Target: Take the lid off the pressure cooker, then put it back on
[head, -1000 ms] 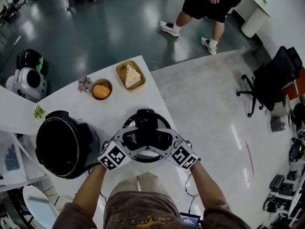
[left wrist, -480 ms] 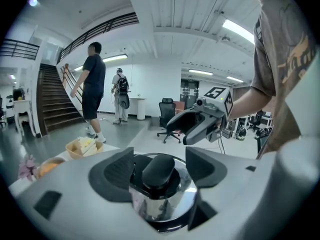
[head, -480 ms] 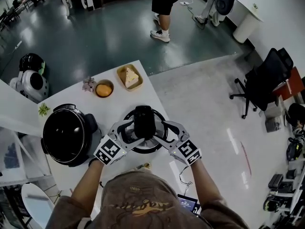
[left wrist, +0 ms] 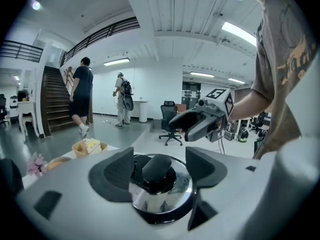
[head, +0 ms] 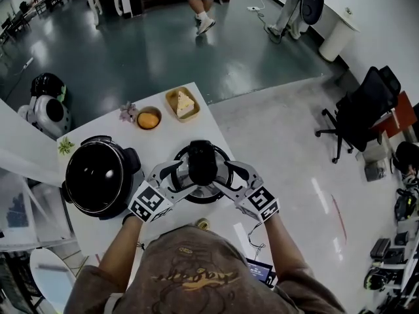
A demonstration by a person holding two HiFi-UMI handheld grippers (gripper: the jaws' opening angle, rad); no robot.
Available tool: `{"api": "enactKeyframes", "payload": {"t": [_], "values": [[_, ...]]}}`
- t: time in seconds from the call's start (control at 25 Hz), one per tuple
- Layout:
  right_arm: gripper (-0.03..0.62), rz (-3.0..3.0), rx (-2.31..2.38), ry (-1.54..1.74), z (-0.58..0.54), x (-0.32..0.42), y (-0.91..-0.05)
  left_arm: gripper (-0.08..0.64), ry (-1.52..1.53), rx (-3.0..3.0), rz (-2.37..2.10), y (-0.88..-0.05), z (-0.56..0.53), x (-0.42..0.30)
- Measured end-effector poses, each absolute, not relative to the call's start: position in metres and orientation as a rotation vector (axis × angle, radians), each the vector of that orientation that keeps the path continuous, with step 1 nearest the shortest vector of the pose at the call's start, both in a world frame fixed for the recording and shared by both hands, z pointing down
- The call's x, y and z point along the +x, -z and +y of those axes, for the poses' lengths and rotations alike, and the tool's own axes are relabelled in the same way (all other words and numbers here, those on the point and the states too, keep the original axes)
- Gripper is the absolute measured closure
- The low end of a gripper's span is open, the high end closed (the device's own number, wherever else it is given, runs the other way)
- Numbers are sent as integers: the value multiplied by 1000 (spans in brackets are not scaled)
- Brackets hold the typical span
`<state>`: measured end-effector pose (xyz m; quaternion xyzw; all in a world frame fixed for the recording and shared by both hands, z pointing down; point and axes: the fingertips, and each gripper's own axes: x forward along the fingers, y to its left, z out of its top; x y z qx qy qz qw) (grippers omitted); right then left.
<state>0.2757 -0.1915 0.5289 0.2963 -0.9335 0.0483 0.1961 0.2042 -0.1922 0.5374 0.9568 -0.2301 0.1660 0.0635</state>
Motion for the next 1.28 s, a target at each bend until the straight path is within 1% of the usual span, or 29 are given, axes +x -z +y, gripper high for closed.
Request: {"api": "enactKeyframes", "payload": {"t": [0.44, 1.04, 1.28], "values": [[327, -2597, 808, -194, -193, 272, -543, 241, -543, 2880, -644, -550, -193, 211], [324, -2533, 677, -301, -209, 270, -610, 239, -677, 2787, -589, -616, -205, 231], [324, -2530, 586, -279, -212, 262, -625, 243, -693, 2758, -568, -632, -212, 236]]}}
